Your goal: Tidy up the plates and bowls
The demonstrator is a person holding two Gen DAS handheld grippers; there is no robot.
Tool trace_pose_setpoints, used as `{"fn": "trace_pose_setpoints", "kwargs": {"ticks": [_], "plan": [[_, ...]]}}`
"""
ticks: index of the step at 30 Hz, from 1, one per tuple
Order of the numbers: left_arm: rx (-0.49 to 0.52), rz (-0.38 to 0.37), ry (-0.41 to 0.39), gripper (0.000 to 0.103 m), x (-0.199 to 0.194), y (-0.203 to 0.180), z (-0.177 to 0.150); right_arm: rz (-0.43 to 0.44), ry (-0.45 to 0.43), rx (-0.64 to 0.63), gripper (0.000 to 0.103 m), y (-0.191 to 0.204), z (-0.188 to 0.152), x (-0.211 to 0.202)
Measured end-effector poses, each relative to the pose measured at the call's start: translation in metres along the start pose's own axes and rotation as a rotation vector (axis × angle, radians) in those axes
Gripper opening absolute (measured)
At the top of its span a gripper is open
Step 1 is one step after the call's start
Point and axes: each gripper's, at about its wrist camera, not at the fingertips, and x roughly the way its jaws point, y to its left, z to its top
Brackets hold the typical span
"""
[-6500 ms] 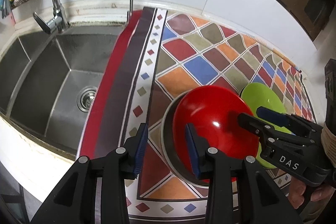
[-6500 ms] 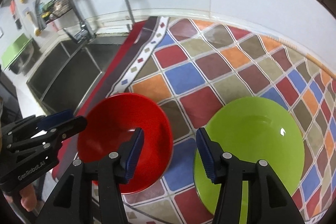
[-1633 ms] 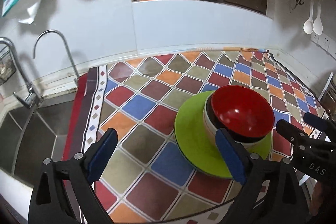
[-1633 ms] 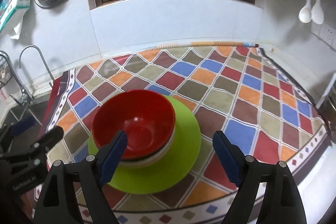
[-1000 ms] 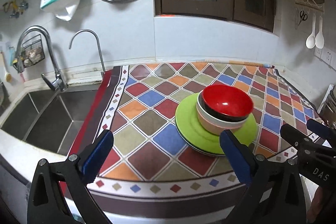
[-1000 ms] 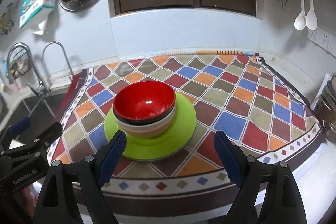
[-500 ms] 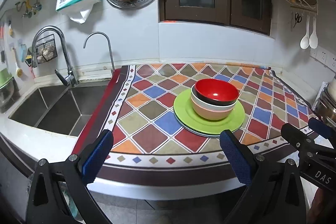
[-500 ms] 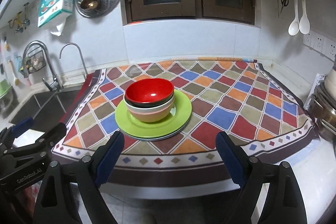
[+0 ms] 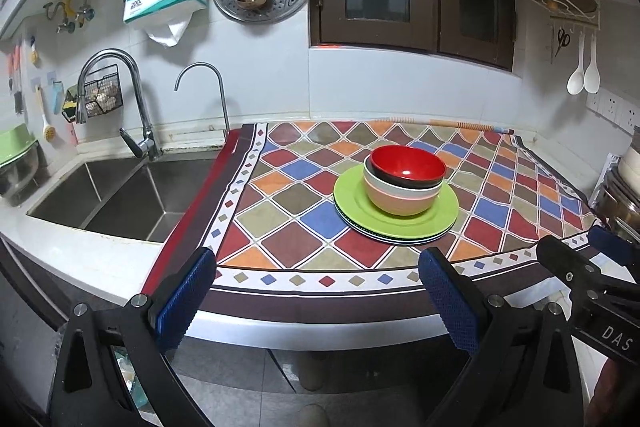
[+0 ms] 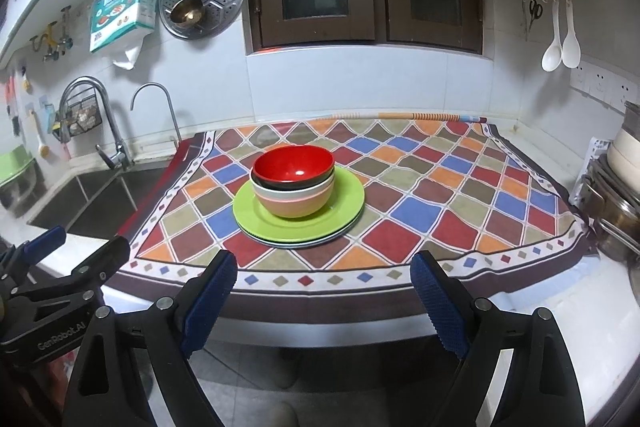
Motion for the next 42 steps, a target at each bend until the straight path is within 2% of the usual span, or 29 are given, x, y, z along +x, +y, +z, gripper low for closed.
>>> {"fn": "trace_pose_setpoints", "kwargs": {"ticks": [42], "plan": [[-0.013,0.007,-0.01,0.103,-0.018,-0.01,-0.006,0.022,0.001,0.002,0.089,-0.006,-0.012,-0.015]]}}
